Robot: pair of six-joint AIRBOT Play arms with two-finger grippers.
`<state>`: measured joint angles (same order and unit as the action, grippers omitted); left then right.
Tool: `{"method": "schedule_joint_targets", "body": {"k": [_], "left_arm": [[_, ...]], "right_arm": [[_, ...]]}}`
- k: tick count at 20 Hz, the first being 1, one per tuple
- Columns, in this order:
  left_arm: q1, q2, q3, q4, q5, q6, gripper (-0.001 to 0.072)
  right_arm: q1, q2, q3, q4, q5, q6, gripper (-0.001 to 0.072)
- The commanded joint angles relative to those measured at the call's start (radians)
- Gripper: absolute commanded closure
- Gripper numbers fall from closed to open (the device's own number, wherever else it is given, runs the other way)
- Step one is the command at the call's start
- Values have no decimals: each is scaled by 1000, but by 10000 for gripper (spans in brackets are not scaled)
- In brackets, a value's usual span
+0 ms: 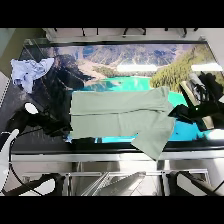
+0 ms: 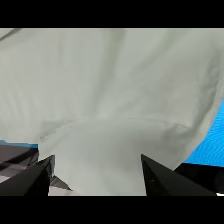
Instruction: Fold the shirts.
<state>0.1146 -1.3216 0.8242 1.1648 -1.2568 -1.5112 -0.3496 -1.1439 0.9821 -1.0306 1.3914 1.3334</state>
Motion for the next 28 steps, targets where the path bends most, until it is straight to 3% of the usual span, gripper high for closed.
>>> {"method": "schedule_joint_targets", "body": {"k": [1, 4, 5, 6, 7, 11, 14, 19, 25, 28], "left_arm": [[13, -64, -39, -43, 65, -1, 129], [13, -105, -39, -115, 89, 4, 131], [13, -104, -39, -129, 98, 5, 320], [13, -102, -39, -149, 102, 30, 616], [13, -101, -39, -170, 103, 60, 690], [16, -88, -38, -190, 45, 92, 691], [29, 27, -38, -188, -17, 127, 691], [77, 216, -38, -191, 13, 126, 691], [31, 180, -38, -192, -42, 126, 692], [-1, 164, -38, -192, -40, 123, 691]], "right_arm": [[-3, 61, -18, 52, -13, -28, 109], [-3, 79, -18, 59, -11, -28, 109], [-4, 79, -18, 59, -11, -28, 109], [-4, 79, -18, 58, -11, -28, 109], [-5, 79, -18, 56, -11, -29, 109], [-28, 79, -18, -2, 33, -32, 109], [-108, 83, -79, -83, 9, 2, 109], [-172, 84, -309, -54, -106, 6, 109], [-170, 84, -578, 53, -251, 19, 109], [-169, 84, -647, 152, -267, -43, 110]]}}
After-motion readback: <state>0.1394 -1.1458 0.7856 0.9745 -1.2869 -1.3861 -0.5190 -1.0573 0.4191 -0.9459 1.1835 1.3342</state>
